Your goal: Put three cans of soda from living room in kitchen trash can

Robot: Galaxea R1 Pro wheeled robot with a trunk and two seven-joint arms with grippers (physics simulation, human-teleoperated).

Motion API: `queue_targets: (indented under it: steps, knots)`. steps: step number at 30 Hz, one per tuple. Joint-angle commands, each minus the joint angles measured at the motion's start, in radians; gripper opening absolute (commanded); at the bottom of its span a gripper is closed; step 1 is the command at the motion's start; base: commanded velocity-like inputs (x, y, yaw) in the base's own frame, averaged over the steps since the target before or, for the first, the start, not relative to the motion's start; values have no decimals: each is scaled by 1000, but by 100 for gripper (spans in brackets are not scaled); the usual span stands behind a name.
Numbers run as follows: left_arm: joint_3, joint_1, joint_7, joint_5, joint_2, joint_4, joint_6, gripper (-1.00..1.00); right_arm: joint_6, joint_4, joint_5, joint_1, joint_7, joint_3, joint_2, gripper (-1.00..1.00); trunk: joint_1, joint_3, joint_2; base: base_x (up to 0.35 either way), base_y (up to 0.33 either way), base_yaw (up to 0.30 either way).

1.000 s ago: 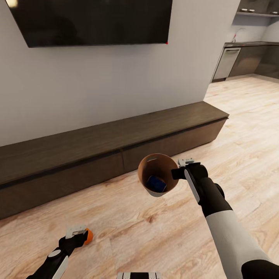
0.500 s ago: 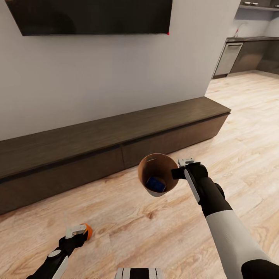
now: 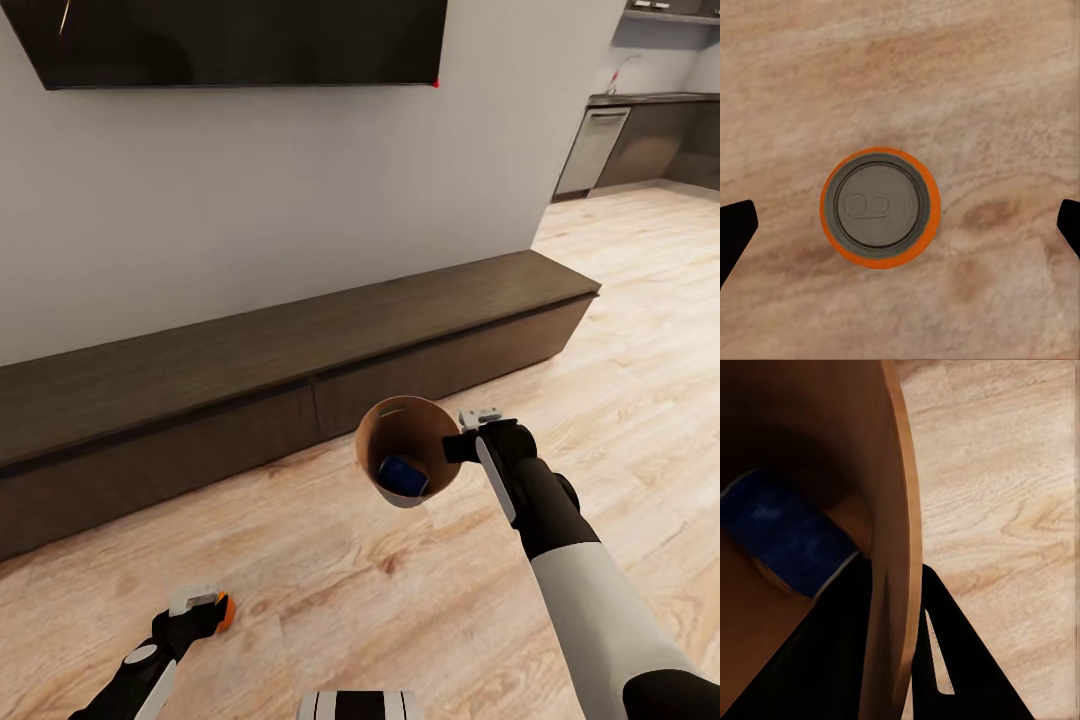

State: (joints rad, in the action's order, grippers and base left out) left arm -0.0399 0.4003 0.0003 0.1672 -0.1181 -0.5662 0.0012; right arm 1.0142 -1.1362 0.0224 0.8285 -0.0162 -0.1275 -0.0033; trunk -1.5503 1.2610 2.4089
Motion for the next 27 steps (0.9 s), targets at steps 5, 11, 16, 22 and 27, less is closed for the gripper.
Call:
queue_targets:
  steps: [5, 11, 16, 22, 27]
  knots:
    - [0, 0, 0, 0, 0, 0, -1, 100, 0, 0, -18, 0, -4, 0, 0, -100, 0, 0, 0, 44, 0, 0]
    - [0, 0, 0, 0, 0, 0, -1, 100, 0, 0, -18, 1, -4, 0, 0, -100, 0, 0, 0, 177, 0, 0]
    - [0, 0, 0, 0, 0, 0, -1, 100, 0, 0, -18, 0, -4, 0, 0, -100, 0, 0, 0, 60, 0, 0]
    - [0, 0, 0, 0, 0, 0, -1, 100, 0, 0, -18, 1, -4, 0, 0, -100, 0, 5, 0, 11, 0, 0]
    - [0, 0, 0, 0, -1, 0, -1, 100, 0, 0, -18, 1, -4, 0, 0, -100, 0, 12, 0, 2, 0, 0]
